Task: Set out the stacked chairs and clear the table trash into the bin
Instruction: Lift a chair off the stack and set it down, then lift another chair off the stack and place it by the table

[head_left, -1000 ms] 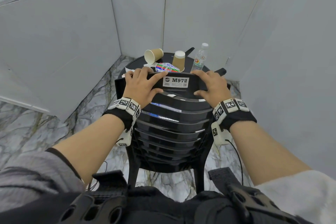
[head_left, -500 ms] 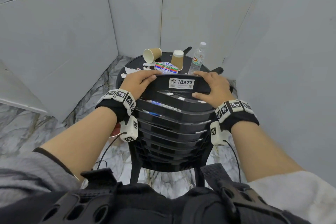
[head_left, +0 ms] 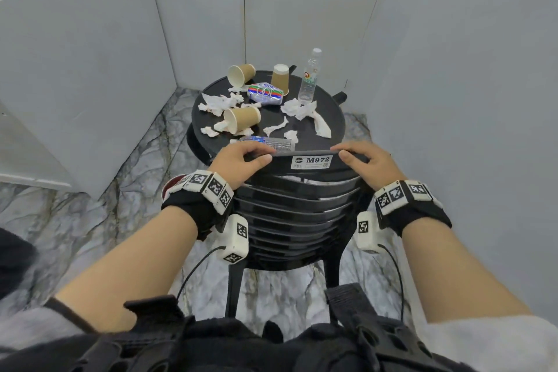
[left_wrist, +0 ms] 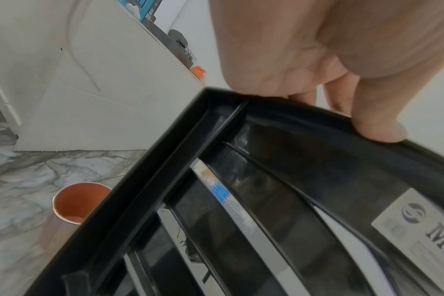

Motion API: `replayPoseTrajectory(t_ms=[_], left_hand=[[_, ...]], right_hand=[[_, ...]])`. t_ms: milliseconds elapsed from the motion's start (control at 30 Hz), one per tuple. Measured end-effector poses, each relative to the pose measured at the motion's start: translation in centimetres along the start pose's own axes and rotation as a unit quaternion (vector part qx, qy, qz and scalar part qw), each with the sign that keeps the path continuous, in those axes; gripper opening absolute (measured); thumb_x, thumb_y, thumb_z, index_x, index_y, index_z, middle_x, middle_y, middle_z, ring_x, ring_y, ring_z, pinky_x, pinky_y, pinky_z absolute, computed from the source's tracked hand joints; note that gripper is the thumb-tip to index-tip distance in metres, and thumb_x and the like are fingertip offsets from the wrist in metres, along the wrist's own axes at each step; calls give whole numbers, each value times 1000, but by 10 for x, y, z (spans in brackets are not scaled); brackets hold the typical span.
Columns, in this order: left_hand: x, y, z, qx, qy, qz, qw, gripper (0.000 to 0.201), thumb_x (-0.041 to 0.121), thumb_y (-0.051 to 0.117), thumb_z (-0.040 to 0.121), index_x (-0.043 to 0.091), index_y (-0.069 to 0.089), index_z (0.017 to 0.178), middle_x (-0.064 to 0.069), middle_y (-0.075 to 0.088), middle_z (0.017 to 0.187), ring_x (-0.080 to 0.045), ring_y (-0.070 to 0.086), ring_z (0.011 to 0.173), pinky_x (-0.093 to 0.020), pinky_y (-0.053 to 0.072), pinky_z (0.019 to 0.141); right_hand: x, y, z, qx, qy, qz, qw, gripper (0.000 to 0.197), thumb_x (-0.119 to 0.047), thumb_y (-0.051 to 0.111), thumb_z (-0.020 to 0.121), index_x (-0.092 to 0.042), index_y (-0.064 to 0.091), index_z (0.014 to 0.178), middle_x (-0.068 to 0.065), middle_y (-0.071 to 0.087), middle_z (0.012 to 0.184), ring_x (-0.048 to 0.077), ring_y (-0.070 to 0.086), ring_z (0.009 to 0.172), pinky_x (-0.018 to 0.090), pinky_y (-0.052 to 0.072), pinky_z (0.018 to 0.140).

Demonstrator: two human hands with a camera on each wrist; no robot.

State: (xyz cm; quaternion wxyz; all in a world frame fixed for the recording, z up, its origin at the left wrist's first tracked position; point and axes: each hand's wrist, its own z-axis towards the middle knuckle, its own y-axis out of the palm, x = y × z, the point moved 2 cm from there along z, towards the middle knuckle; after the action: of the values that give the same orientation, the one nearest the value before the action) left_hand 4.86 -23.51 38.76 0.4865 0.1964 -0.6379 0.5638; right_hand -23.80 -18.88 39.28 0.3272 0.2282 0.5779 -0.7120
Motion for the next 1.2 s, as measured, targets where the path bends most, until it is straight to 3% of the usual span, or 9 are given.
replayPoseTrajectory(t_ms=[67, 133, 200, 433, 567, 667, 833, 1067, 1200], left_hand=[[1, 9, -22, -10, -7, 1, 1000, 13, 28, 64, 87, 36, 67, 98, 10, 68, 100, -10, 62, 99, -33, 47, 97], [2, 17, -43, -24, -15, -2, 1000, 14, 30, 64, 87, 36, 67, 99, 11, 69, 100, -9, 62, 99, -35, 48, 97], [2, 24, -59, -33, -22, 2, 999, 15, 30, 64, 86, 36, 67, 100, 14, 69, 100, -8, 62, 100, -35, 47, 98], [4, 49, -130, -33, -17, 24, 999, 18, 34, 65, 85, 38, 67, 103, 19, 68, 101, -3, 60, 103, -39, 41, 105], [2, 65, -166, -28, -3, 36, 999, 19, 36, 65, 85, 40, 66, 104, 21, 66, 103, -3, 59, 106, -42, 40, 105], [1, 73, -188, -45, 11, 65, 997, 28, 51, 56, 81, 46, 58, 108, 25, 66, 102, 0, 59, 106, -45, 39, 103], [-3, 84, -216, -67, -4, 95, 993, 35, 60, 50, 77, 48, 60, 108, 24, 69, 100, 1, 61, 101, -44, 41, 101], [1, 86, -224, -57, -20, 87, 994, 26, 65, 47, 73, 62, 55, 98, 25, 67, 96, -3, 61, 102, -47, 38, 104], [3, 87, -225, -51, -26, 94, 994, 28, 55, 50, 77, 52, 60, 103, 28, 62, 101, -5, 56, 108, -49, 36, 103]], right_hand=[[-9, -4, -26, -26, 28, 1, 999, 17, -29, 57, 92, -38, 67, 102, -24, 64, 100, -17, 53, 97, 2, 36, 86], [-16, -6, -49, -48, 42, -4, 998, 16, -25, 58, 92, -35, 66, 102, -25, 62, 100, -23, 51, 93, -5, 33, 81], [-21, -6, -67, -72, 59, -9, 996, 17, -26, 58, 92, -35, 66, 103, -26, 61, 101, -22, 51, 94, -1, 34, 83], [-25, 1, -140, -115, 74, -56, 989, 23, -28, 56, 93, -31, 65, 114, -15, 62, 109, 7, 55, 108, 29, 41, 99], [-18, 7, -177, -128, 56, -65, 988, 26, -32, 54, 93, -35, 62, 117, -14, 63, 110, 6, 55, 106, 32, 42, 100], [-8, 11, -200, -138, 54, -72, 986, 25, -42, 52, 91, -47, 59, 116, -13, 63, 109, 5, 53, 106, 37, 41, 100], [-6, 15, -229, -158, 42, -76, 984, 27, -40, 55, 91, -39, 61, 117, -25, 58, 103, 3, 53, 104, 43, 40, 101], [-21, 12, -236, -150, 62, -65, 985, 27, -30, 58, 91, -29, 64, 117, -24, 57, 100, 5, 53, 104, 39, 40, 103], [-41, 11, -230, -205, 86, -127, 967, 31, -25, 54, 94, -25, 59, 125, -2, 61, 119, 15, 53, 115, 27, 38, 100]])
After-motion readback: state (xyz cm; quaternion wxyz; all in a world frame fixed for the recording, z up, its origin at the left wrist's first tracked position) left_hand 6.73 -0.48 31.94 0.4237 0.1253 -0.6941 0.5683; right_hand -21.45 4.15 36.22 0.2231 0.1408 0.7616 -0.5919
